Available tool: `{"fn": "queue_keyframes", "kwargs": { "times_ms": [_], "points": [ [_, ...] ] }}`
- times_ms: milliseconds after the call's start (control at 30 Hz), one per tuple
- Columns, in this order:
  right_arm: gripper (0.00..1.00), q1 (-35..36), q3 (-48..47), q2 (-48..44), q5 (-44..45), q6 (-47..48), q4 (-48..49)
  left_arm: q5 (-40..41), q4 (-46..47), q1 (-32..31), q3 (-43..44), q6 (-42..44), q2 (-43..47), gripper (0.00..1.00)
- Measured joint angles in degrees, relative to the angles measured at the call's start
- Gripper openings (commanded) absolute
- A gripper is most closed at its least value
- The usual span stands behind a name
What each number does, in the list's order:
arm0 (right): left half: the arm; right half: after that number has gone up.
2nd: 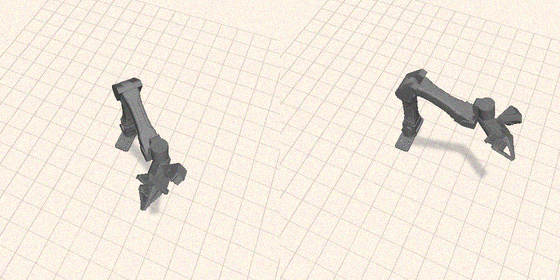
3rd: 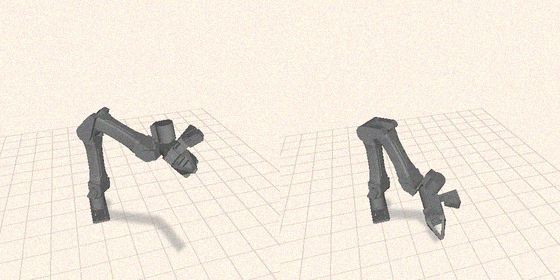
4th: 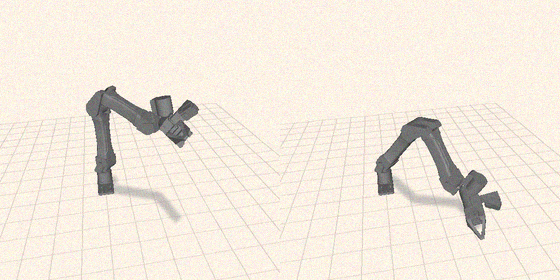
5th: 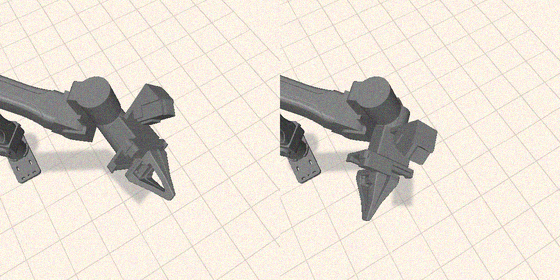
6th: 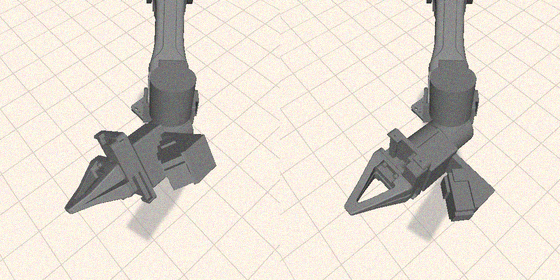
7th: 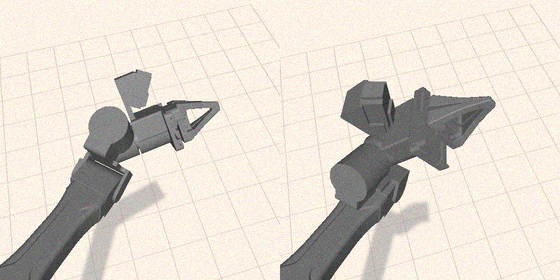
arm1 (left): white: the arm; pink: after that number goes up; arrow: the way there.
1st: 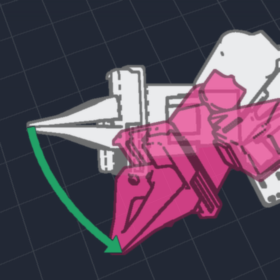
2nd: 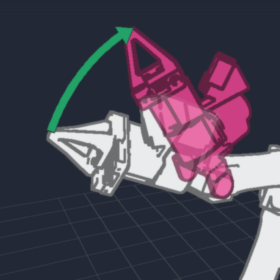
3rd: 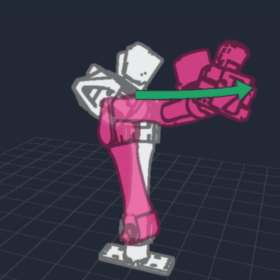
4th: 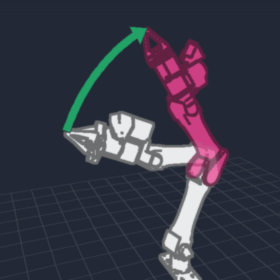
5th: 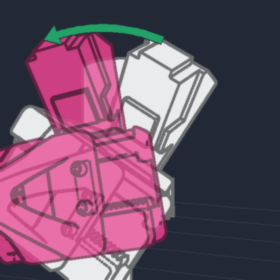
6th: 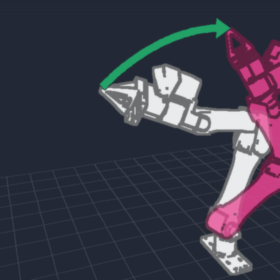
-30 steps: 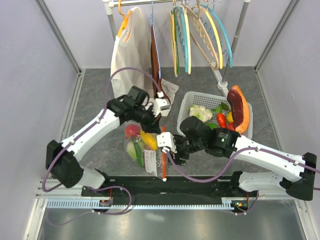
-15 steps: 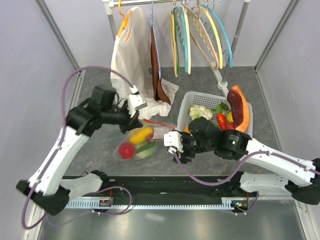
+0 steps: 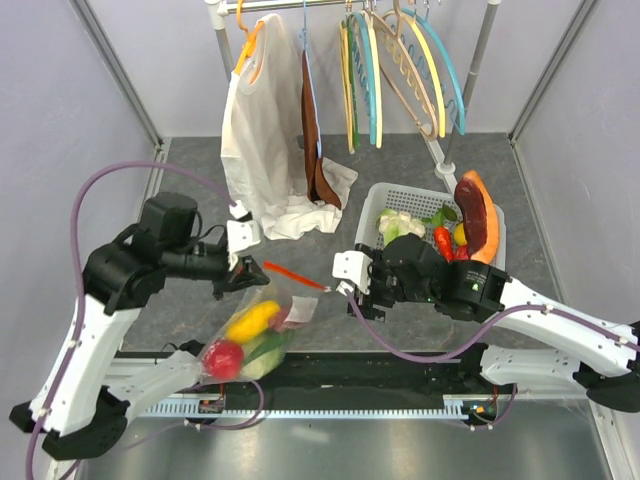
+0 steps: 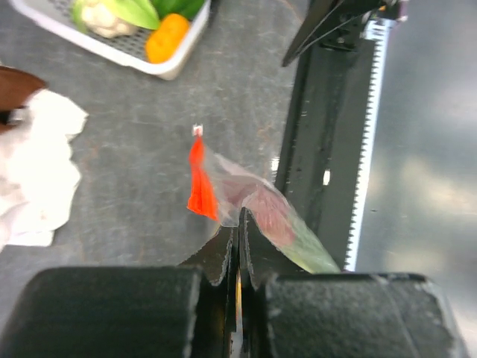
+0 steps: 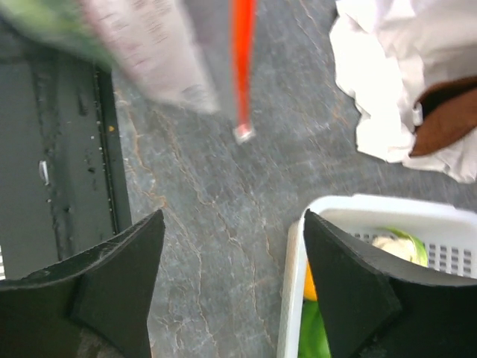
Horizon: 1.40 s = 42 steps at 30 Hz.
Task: Place the food in the zip-top bag and seal the zipper
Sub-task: Place the zipper food storage bag at the center of the board.
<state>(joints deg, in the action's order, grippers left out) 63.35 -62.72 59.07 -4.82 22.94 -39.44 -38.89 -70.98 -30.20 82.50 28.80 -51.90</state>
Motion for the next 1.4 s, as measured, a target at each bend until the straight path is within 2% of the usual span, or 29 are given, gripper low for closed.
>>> {"fn": "queue_keyframes", "kwargs": {
  "times_ms": [67,100,200,300,400,467,567,633,800,967,1233,1400],
  "points": [
    [0.97,-0.13,0.00,-0.22,1.75,-0.81,-0.02,-2.56,-0.28,-0.09,1.46,-1.07,-3.04,0.02],
    [0.98,-0.24,0.00,-0.48,2.71,-1.18,-0.02,-4.22,-0.24,-0.17,2.73,-1.81,-4.72,0.02],
    [0.98,-0.76,0.00,-1.77,5.62,-2.12,-0.04,-8.15,0.90,-0.22,6.60,-4.83,-9.16,0.02],
    [0.98,-1.46,0.00,-3.17,7.74,-2.23,-0.04,-9.51,3.89,-0.09,6.38,-8.44,-10.58,0.02],
    [0.98,-2.08,0.00,-3.74,8.96,-2.21,-0.02,-9.27,8.11,2.34,-0.66,-11.15,-10.91,0.02],
    [0.98,-2.25,0.00,-3.48,9.33,-2.21,-0.02,-9.33,10.19,6.29,-5.88,-12.31,-12.59,0.02],
    [0.98,-2.84,0.00,-2.78,9.44,-2.16,-0.02,-9.05,13.14,12.66,-11.91,-12.70,-19.34,0.02],
    [0.98,-3.39,0.00,-2.54,9.46,-2.16,-0.02,-8.68,14.36,14.05,-14.19,-12.74,-22.14,0.02],
    [0.98,-4.59,0.02,-2.43,8.92,-2.10,-0.02,-9.29,15.21,11.80,-13.75,-12.66,-18.53,0.02],
    [0.98,-4.83,0.00,-1.05,4.76,-0.70,0.39,-9.29,14.01,10.12,-7.67,-11.45,-14.75,0.02],
    [0.97,-4.83,-9.16,10.84,-0.83,-0.50,6.29,-9.88,10.99,8.57,-4.87,-5.99,-13.00,0.02],
    [0.97,-4.83,-11.52,13.92,-4.22,-0.59,10.80,-11.43,9.33,8.57,-5.11,-1.90,-12.41,0.02]
  ]
}}
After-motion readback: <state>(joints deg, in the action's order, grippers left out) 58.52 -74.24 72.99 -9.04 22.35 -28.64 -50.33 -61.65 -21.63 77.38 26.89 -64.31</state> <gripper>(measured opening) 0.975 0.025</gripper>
